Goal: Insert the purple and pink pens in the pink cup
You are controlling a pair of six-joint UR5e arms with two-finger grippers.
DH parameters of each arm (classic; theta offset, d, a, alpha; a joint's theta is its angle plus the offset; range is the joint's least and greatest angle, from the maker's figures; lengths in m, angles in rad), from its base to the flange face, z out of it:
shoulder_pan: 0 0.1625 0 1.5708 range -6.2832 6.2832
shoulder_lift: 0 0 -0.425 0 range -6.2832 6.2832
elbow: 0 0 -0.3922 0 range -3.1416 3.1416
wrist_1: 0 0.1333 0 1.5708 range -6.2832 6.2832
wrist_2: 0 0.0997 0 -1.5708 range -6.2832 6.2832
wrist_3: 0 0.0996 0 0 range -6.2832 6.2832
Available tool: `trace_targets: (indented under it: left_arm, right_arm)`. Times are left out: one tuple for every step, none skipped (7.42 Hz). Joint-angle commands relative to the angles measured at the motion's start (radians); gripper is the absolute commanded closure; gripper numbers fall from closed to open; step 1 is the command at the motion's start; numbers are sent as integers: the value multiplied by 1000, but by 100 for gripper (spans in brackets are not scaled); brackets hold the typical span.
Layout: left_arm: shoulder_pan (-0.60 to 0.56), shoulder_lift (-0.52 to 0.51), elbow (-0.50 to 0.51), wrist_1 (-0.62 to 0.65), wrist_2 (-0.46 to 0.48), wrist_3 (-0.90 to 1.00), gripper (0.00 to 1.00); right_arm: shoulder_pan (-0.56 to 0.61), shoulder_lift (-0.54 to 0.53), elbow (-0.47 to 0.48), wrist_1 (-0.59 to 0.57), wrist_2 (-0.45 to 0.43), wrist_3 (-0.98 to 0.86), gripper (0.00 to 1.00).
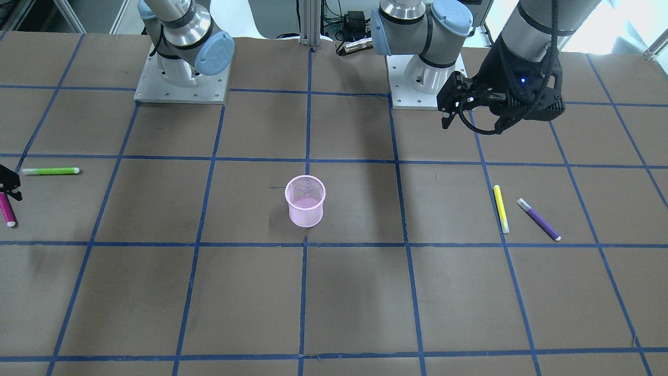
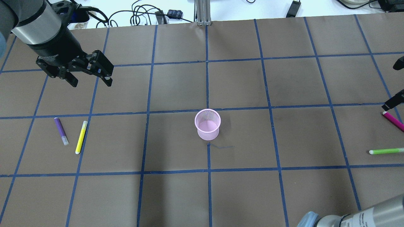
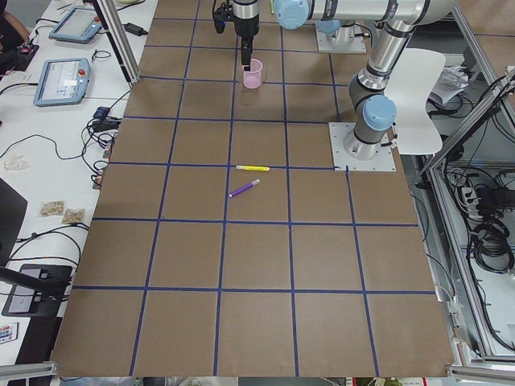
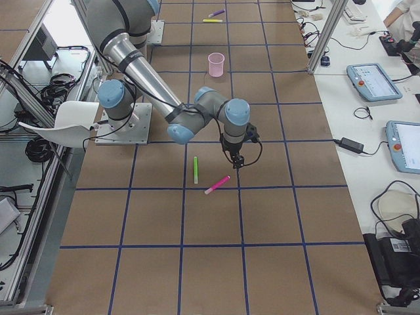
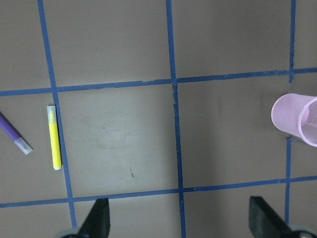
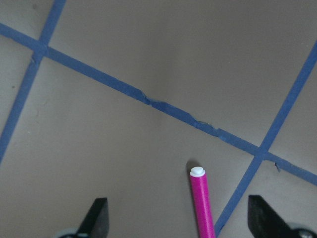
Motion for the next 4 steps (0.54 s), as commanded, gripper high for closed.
trace_targets:
  left_arm:
    - [0, 0, 0, 0, 1, 1, 0]
    - [1, 0, 0, 0, 1, 1, 0]
    - [15, -24, -6, 8, -3, 13, 0]
    - [18, -27, -30, 14, -3, 17, 0]
  right_arm:
    - [-26, 106, 2, -120, -4, -197, 0]
    - [-26, 126, 2, -122, -7, -221, 0]
    - [-26, 128, -12, -111, -13, -250, 0]
    - [-30, 130, -7, -108, -10, -261, 3]
